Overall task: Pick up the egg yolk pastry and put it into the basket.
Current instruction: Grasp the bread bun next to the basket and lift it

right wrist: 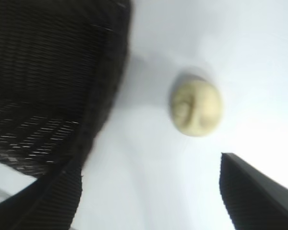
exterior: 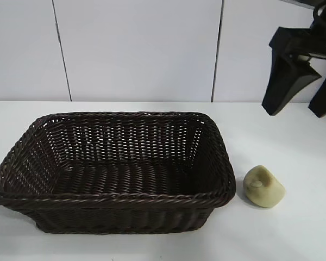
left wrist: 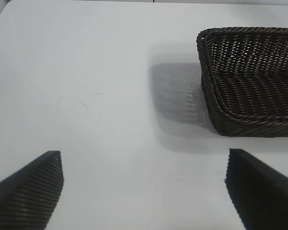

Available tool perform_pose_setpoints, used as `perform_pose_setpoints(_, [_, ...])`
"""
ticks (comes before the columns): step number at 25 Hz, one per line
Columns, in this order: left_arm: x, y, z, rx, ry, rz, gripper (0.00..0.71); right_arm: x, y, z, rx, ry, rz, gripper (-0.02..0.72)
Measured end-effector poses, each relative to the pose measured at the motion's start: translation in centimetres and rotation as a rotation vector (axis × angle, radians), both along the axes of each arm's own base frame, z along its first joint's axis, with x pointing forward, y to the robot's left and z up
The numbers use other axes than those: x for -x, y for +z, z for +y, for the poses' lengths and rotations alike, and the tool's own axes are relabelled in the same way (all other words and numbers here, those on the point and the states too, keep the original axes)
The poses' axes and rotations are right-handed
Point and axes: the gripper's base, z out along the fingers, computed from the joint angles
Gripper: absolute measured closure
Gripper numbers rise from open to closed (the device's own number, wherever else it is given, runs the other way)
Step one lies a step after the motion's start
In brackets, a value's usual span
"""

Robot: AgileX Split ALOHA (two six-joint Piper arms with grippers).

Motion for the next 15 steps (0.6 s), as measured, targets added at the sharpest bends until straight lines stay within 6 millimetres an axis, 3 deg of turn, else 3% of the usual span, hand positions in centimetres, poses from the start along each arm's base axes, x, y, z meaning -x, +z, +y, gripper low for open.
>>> perform_pose_setpoints(8, [0.0,0.0,0.0,0.000,0.000,0.000,0.046,-1.7,-3.5,-3.4,-0.052,-0.142,0.048,0.136])
perform_pose_setpoints(15, [0.0,0.0,0.0,0.000,0.000,0.000,0.046,-3.5,-7.7,-3.2,-0.163,-0.125,0.146,0.136])
